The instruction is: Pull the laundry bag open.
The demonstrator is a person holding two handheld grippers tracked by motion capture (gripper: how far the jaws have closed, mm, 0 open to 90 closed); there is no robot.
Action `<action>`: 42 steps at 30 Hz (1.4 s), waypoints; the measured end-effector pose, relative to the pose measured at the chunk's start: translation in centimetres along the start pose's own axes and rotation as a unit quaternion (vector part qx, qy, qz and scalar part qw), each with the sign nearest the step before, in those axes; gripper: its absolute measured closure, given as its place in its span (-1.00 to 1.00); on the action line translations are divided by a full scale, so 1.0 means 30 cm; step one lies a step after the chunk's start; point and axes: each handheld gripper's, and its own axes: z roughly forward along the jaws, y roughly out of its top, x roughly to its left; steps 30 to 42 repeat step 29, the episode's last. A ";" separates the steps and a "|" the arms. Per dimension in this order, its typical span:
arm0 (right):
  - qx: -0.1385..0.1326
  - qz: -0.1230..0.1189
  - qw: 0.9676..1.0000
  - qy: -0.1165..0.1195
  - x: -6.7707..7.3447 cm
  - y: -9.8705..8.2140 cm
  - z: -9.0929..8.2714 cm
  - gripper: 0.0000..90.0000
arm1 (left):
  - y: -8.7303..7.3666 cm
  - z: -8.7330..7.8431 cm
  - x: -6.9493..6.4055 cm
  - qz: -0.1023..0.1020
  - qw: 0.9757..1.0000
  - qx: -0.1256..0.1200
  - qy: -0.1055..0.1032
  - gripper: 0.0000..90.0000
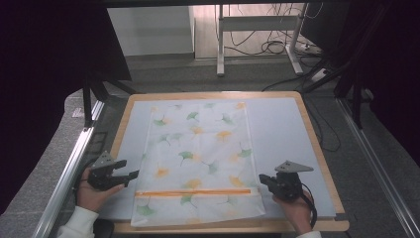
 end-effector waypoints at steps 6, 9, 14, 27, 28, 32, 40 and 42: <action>-0.012 0.001 0.999 -0.040 -0.084 0.019 0.007 0.83 | 0.030 0.048 0.048 -0.007 1.000 -0.006 0.018 -0.34; -0.012 0.002 0.999 -0.049 -0.111 0.020 0.014 0.64 | 0.041 0.064 0.061 -0.010 1.000 -0.006 0.021 -0.35; -0.014 0.015 0.998 -0.057 -0.126 0.010 0.008 0.21 | 0.029 0.060 0.063 -0.009 1.000 -0.003 0.022 -0.36; -0.020 0.019 0.997 -0.067 -0.124 0.002 0.007 -0.05 | 0.016 0.041 0.056 -0.012 1.000 -0.006 0.009 -0.41; -0.021 0.019 0.997 -0.068 -0.124 0.002 0.006 -0.07 | 0.015 0.041 0.055 -0.012 1.000 -0.005 0.008 -0.41; -0.023 0.017 0.997 -0.070 -0.124 0.002 0.005 -0.09 | 0.015 0.041 0.055 -0.013 1.000 -0.005 0.007 -0.42; -0.023 0.017 0.997 -0.070 -0.124 0.002 0.005 -0.09 | 0.015 0.041 0.055 -0.013 1.000 -0.005 0.007 -0.42; -0.023 0.017 0.997 -0.070 -0.124 0.002 0.005 -0.09 | 0.015 0.041 0.055 -0.013 1.000 -0.005 0.007 -0.42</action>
